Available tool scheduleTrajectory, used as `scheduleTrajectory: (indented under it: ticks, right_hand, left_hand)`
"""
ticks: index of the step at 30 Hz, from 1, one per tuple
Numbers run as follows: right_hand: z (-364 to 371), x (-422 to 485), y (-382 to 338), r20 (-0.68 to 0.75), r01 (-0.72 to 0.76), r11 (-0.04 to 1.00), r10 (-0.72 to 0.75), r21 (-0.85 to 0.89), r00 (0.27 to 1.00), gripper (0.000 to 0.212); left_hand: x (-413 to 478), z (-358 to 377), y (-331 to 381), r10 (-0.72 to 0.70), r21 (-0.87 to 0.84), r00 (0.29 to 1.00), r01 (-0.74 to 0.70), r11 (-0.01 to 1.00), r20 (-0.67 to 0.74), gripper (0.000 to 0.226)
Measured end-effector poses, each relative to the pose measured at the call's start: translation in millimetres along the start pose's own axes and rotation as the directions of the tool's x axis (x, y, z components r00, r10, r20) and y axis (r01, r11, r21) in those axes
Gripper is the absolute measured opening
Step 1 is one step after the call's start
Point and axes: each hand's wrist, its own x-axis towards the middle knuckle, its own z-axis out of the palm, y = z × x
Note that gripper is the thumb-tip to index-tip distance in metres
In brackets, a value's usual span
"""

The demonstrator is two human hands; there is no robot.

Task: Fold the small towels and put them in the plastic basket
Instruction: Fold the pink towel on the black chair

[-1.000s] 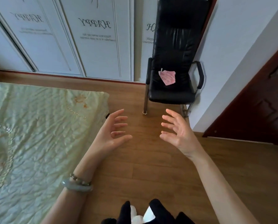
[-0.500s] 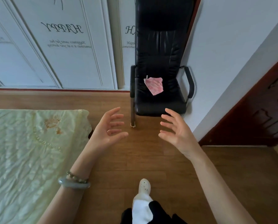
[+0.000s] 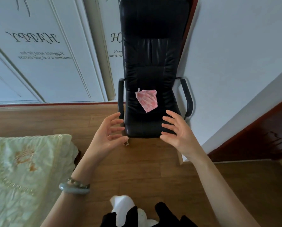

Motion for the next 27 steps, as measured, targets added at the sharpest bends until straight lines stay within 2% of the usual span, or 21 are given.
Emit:
scheduleTrajectory:
  ticks: [9,16,27]
  right_hand:
    - [-31.1,121.9,22.8,-0.034,-0.046,0.999,0.046,-0.018,0.998,0.069]
    - [-47.9,240.8,35.6,-0.015,-0.128,0.991,0.128,-0.029,0.992,0.068]
    - [-62.3,368.4,91.9,0.020,-0.304,0.953,0.304,0.008,0.952,0.069]
  left_hand:
    - [142.6,11.7,-27.8,0.008,0.012,0.998,-0.009,1.000,0.064,0.072]
    - [265.3,8.6,-53.6,-0.063,-0.023,0.995,0.065,0.998,0.077,0.073]
    - [413.8,22.9,-103.3,-0.206,0.073,0.962,0.196,0.978,0.181,0.069]
